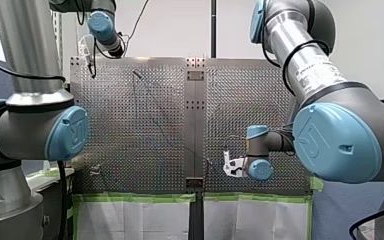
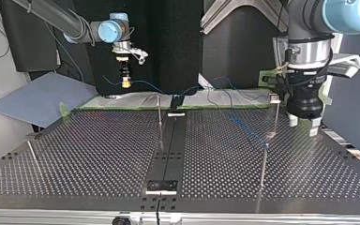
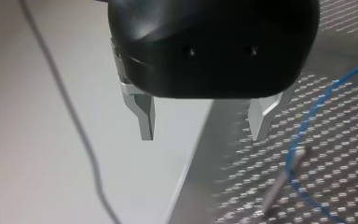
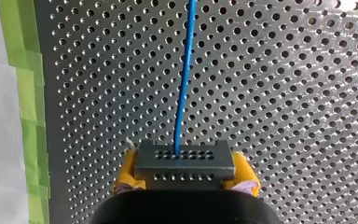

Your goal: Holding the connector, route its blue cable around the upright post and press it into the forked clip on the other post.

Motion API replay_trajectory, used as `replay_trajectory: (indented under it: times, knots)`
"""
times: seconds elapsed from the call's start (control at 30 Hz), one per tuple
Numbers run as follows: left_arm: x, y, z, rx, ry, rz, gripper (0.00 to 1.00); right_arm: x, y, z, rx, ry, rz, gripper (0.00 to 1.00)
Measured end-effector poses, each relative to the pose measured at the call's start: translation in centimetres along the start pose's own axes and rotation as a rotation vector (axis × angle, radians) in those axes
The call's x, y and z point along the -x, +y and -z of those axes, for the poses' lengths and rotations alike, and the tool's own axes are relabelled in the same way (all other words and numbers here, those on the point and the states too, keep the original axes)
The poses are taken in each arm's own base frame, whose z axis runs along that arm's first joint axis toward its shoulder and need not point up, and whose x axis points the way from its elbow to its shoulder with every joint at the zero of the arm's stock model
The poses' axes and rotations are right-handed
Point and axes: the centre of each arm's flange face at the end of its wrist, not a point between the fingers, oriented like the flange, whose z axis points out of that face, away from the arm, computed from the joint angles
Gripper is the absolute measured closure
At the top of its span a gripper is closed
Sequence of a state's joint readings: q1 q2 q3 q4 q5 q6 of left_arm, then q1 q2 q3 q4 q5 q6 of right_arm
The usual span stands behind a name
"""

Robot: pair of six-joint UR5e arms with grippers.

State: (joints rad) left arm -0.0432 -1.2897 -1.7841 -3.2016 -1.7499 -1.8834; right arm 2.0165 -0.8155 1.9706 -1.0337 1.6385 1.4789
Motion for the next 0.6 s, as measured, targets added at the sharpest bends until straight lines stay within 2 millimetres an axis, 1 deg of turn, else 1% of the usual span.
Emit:
replay_trajectory:
  times: [0.13,0.43,0.6]
  knots:
    - [-1.3,-0.3,0.1,0.004,0.053,-0.041,0.0,0.0,0.0,0.0,0.0,0.001,0.0,1.0]
    - [-2.4,-0.5,1.4,0.024,0.141,-0.141,0.0,0.0,0.0,-0.1,0.0,0.002,0.0,1.0]
    - [-3.1,-0.7,1.9,0.025,0.192,-0.162,0.0,-0.1,0.0,-0.1,0.0,0.001,0.0,1.0]
